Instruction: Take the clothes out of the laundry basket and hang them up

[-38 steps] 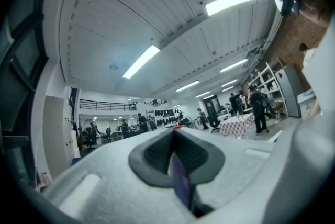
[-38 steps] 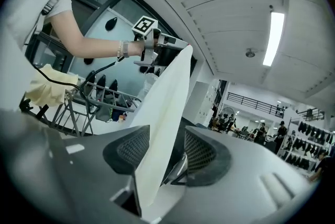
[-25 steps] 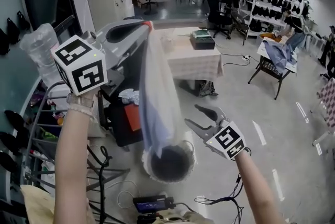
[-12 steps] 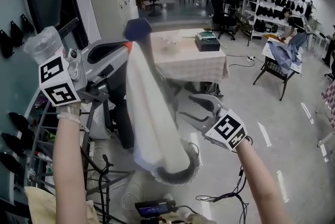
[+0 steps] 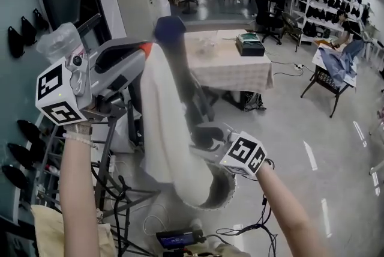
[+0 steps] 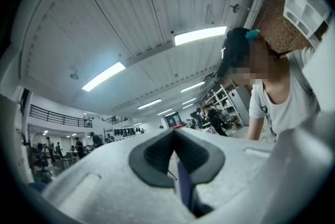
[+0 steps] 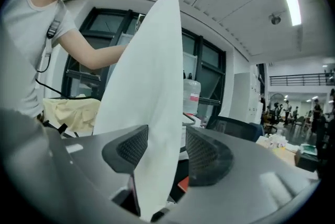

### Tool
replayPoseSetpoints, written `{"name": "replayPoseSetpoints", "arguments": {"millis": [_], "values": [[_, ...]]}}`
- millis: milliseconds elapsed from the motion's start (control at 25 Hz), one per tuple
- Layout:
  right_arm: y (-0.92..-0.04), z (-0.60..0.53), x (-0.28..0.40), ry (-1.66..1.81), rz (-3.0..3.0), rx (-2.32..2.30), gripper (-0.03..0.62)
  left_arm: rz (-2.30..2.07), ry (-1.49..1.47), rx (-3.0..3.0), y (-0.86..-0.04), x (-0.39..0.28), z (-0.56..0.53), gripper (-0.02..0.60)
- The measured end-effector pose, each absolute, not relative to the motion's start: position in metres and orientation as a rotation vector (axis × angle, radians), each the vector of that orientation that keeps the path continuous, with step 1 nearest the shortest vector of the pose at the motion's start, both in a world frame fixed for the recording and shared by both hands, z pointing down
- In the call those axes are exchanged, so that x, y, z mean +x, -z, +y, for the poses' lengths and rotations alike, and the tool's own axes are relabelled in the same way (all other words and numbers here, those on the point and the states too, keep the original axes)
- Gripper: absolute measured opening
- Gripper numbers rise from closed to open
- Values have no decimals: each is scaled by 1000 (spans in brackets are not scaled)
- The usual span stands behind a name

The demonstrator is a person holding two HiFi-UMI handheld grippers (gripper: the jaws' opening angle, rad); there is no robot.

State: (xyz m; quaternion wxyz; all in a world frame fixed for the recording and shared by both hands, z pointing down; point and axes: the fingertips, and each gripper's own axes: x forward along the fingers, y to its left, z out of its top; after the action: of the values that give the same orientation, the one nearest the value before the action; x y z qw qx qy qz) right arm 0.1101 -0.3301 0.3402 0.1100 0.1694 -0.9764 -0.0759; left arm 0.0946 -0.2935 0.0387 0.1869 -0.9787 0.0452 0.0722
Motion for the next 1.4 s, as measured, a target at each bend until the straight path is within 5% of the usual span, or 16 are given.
{"name": "replayPoseSetpoints", "arguments": {"millis": [520, 840, 960, 1400], "values": [[-320, -330, 122, 284, -2895, 304, 213, 131, -179, -2772, -46, 60, -274, -2], [-359, -320, 62, 215, -2855, -4, 211, 64, -210, -2763, -44, 62, -269, -2], [-358, -320, 52, 276, -2848, -34, 6, 82, -212, -2756, -44, 61, -268, -2], [-315, -333, 81, 321, -2870, 256, 5, 358, -247, -2687, -32, -10, -227, -2]]}}
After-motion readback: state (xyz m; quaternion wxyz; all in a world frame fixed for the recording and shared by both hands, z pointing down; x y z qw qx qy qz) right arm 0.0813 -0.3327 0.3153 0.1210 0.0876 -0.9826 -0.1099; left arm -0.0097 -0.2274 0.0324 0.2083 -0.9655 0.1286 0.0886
